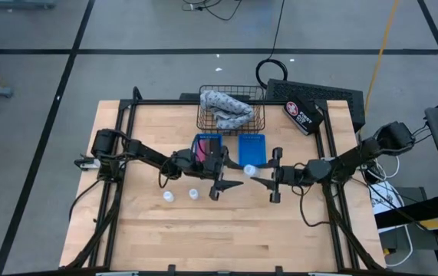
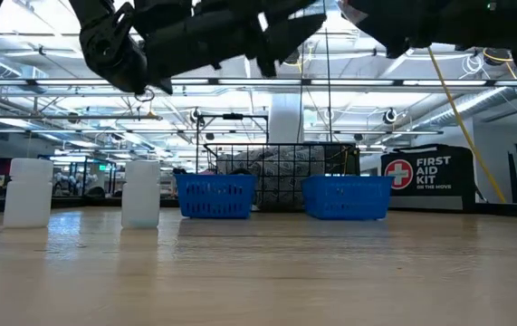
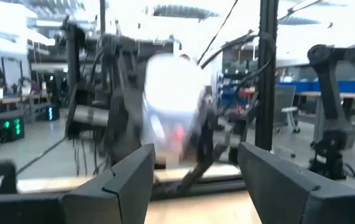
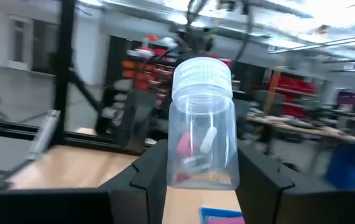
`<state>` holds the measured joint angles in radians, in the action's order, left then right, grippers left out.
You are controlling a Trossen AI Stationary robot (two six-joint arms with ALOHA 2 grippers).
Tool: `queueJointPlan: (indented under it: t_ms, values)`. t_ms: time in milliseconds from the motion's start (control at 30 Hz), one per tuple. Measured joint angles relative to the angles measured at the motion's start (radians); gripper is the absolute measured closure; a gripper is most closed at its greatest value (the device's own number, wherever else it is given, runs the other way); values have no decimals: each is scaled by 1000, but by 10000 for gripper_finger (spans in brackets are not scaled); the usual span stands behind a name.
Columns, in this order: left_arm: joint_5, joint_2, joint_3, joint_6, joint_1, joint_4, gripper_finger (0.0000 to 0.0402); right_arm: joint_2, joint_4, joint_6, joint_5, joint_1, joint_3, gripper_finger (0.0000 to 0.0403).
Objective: Pick & Place Medicine items
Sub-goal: Put the bottom white pill bottle into the right blue bin
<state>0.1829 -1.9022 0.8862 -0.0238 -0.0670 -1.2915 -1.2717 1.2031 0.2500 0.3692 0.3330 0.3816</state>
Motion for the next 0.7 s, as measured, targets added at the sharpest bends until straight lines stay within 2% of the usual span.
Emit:
queueJointPlan:
  t_ms: [267, 500, 700]
  values:
    - [-12, 0, 86, 3, -12, 80, 162, -133, 35, -27, -159, -67, 76, 266]
    - [-7, 1, 101, 16, -12, 99, 162, -230, 193, 32, -160, -72, 98, 266]
    - [-24, 1, 102, 23, -13, 105, 164, -230, 213, 58, -162, -76, 98, 267]
